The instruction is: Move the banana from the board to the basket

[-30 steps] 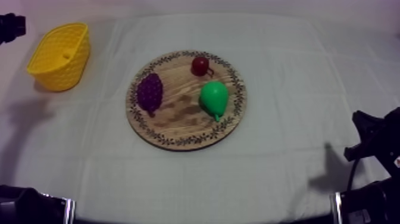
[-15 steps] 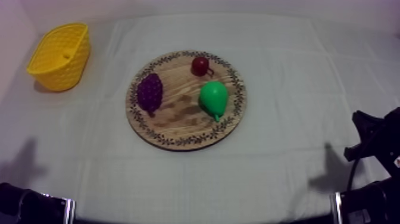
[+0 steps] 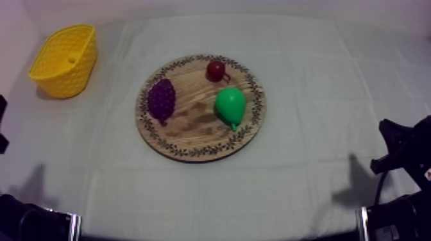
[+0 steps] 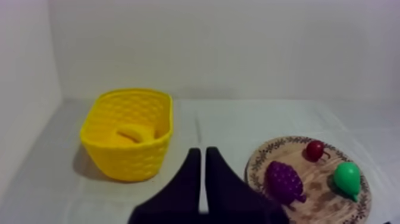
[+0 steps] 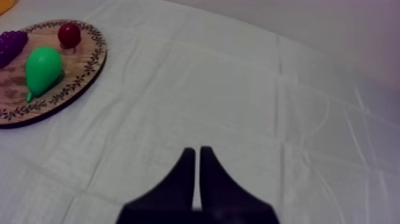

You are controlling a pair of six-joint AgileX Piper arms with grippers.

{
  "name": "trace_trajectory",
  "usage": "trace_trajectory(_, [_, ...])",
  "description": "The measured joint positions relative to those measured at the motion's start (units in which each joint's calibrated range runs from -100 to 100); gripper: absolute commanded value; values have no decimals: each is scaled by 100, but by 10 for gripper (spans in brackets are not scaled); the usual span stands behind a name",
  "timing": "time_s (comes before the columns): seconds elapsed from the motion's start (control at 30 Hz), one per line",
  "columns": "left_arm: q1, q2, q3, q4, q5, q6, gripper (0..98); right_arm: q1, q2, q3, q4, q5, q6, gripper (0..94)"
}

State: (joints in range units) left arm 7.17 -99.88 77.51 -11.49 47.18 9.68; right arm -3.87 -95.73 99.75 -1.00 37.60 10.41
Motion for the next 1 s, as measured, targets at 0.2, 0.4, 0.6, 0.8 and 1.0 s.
trace_trajectory(0.2, [-17, -6, 1330, -95, -963, 284, 1, 0, 0, 0, 0, -1, 0, 4])
trace_trajectory(0.4, [-224, -7, 1986, 356, -985, -40, 2, -3, 0, 0, -5, 8, 0, 4])
trace_trajectory(0.6, [-677, 6, 2096, 880, -975, -649, 1, -3, 0, 0, -5, 8, 3, 4])
trace_trajectory(0.8, [-757, 14, 2210, 931, -1386, -696, 1, -3, 0, 0, -5, 8, 3, 4])
trace_trajectory(1.0, [-759, 14, 2223, 936, -1432, -134, 1, -3, 0, 0, -5, 8, 3, 4])
